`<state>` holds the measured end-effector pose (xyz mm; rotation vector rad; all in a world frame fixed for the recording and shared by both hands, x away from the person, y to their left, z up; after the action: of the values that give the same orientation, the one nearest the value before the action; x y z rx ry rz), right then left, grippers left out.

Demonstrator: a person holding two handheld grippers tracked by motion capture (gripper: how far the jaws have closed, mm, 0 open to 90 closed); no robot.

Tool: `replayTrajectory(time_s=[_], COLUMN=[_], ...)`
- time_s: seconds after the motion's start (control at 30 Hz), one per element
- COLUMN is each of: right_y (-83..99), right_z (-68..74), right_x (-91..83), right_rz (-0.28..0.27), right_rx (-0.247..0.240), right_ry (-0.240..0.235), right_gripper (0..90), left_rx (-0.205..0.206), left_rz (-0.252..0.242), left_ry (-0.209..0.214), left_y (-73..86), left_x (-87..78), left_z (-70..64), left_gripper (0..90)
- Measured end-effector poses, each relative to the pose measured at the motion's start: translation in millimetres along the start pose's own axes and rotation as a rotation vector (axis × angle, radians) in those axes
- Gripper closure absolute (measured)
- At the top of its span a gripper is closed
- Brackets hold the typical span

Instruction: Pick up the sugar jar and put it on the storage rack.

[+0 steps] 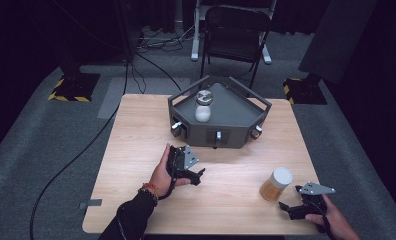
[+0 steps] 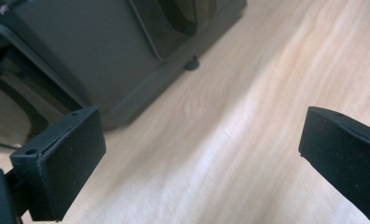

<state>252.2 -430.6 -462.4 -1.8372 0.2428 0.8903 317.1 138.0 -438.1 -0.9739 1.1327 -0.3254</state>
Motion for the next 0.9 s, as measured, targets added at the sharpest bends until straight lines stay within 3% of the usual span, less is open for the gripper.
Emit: replayTrajectory(time_s=[0.17,0.27,0.6,0.8,0.9], right_y=[0.0,0.1,0.3,0.3,0.4], right_z=[0.0,0.1,0.1,0.2,0.2], right_x=[0.0,-0.1,-0.5,-0.5,-0.6], right_rz=[0.0,0.0,0.001,0.001,0.001], right_rx=[0.0,0.0,0.002,0.002,0.002], right_ry=[0.0,0.0,0.0,0.001,0.001], right_gripper=[0.0,0.0,0.0,0.0,0.0], left_rx=[-0.003,0.022,-0.005,-0.035,-0.031], left_rz=[0.016,0.063,0.114,0.131,0.141], left_ry=[0.017,0.023,0.051,0.046,0.041], left_y=[7.3,11.6,28.7,38.2,40.6], left_x=[-3.6,-3.0,-16.1,-22.8,-25.0], left_z=[-6.9,-13.7,-19.6,-19.0,-20.7], left_gripper=[0.1,0.2,0.3,0.4,0.4])
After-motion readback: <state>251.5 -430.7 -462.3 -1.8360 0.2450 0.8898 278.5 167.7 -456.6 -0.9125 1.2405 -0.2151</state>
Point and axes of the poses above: each handheld gripper's, and its own axes: x roughly forward along the jaws, y roughly out of its underside, z roughly to its left, the point moved 2 cm from there along x, roughly forward along the jaws, and after that the axes turned 15 degrees about y, right-handed, at the moved point
